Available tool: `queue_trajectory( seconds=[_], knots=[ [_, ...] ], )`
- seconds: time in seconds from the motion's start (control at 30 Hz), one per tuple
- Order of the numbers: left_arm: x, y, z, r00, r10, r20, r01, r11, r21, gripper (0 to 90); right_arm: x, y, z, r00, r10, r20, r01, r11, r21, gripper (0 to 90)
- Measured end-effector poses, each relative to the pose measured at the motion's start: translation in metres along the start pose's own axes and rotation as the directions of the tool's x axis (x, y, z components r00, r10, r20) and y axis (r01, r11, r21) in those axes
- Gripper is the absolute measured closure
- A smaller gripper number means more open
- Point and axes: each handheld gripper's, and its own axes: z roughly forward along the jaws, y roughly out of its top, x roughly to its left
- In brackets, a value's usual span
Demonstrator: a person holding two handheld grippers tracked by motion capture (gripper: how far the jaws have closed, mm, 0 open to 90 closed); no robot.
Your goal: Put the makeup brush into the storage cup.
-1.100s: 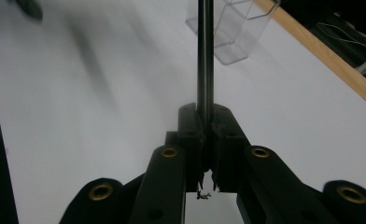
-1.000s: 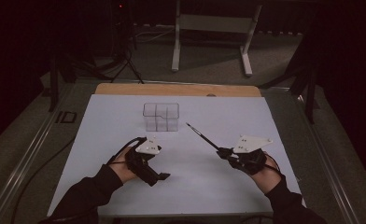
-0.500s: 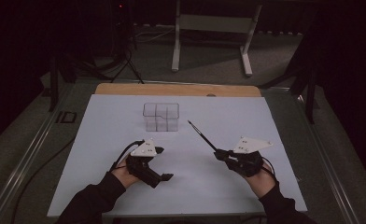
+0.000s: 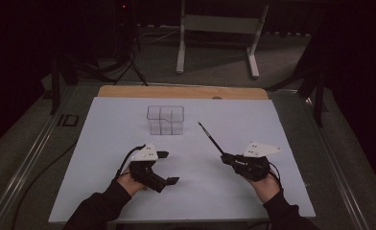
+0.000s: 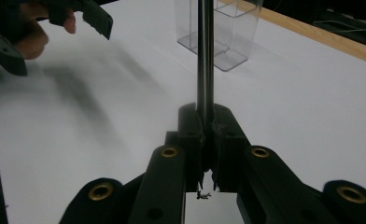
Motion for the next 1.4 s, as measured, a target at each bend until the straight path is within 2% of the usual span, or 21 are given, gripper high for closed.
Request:
queue_trajectory(
  seconds=[0.03,0.07,0.2,0.27,0.43,0.5,0.67,0.73,1.07,1.13,1.17,1.27,1.4],
  knots=[
    [0.001,0.001,0.0,0.9994,-0.021,0.029,0.02,0.9997,0.012,3.0,0.0,-0.001,0.0,1.0,0.003,0.0,-0.003,1.0,0.0,83.8],
    [0.001,0.001,0.0,0.9987,-0.032,0.04,0.031,0.9993,0.024,3.0,-0.001,-0.002,0.001,1.0,0.006,0.0,-0.006,1.0,-0.004,83.8],
    [-0.002,0.002,0.0,0.9988,-0.026,0.041,0.025,0.9995,0.021,2.8,-0.002,-0.004,0.001,1.0,0.006,0.005,-0.006,1.0,-0.014,83.8],
    [-0.005,0.002,0.001,0.9997,-0.018,0.019,0.017,0.9997,0.02,2.8,-0.002,-0.006,0.0,1.0,0.003,0.007,-0.003,1.0,-0.015,83.8],
    [-0.005,0.004,-0.002,0.9983,-0.036,0.046,0.036,0.9993,0.0,2.8,-0.002,-0.008,-0.001,0.9998,0.02,0.01,-0.019,0.999,-0.028,83.7],
    [-0.006,0.006,-0.005,0.9978,-0.03,0.059,0.032,0.9993,-0.018,2.8,-0.003,-0.008,-0.002,0.9995,0.031,0.009,-0.031,0.999,-0.035,83.8],
    [-0.008,0.012,-0.01,0.9988,-0.033,0.037,0.034,0.9988,-0.036,2.9,-0.003,-0.009,-0.001,0.9994,0.015,0.032,-0.014,1.0,-0.025,83.7],
    [-0.008,0.015,-0.013,0.9976,-0.055,0.043,0.057,0.9974,-0.043,3.0,-0.002,-0.008,0.0,0.9995,0.008,0.032,-0.007,1.0,-0.021,83.8],
    [-0.011,0.039,-0.019,0.9997,-0.021,0.009,0.021,0.9997,-0.012,3.5,-0.002,-0.007,0.0,0.9993,0.008,0.035,-0.007,1.0,-0.022,83.8],
    [-0.011,0.043,-0.019,0.9998,-0.014,-0.013,0.014,0.9999,-0.009,4.0,-0.002,-0.007,0.0,0.9993,0.006,0.036,-0.005,1.0,-0.022,83.8],
    [-0.01,0.046,-0.018,0.9998,-0.018,-0.007,0.017,0.9998,-0.009,4.9,-0.002,-0.007,0.0,0.9993,0.005,0.036,-0.005,1.0,-0.022,83.7],
    [-0.009,0.051,-0.018,0.9994,-0.024,-0.024,0.024,0.9996,-0.015,4.9,-0.002,-0.007,0.0,0.9992,0.001,0.039,0.0,1.0,-0.023,83.8],
    [-0.004,0.065,-0.018,0.9985,-0.048,-0.027,0.047,0.9985,-0.029,5.3,-0.002,-0.007,0.0,0.9992,0.002,0.039,-0.001,1.0,-0.024,83.8]
  ],
)
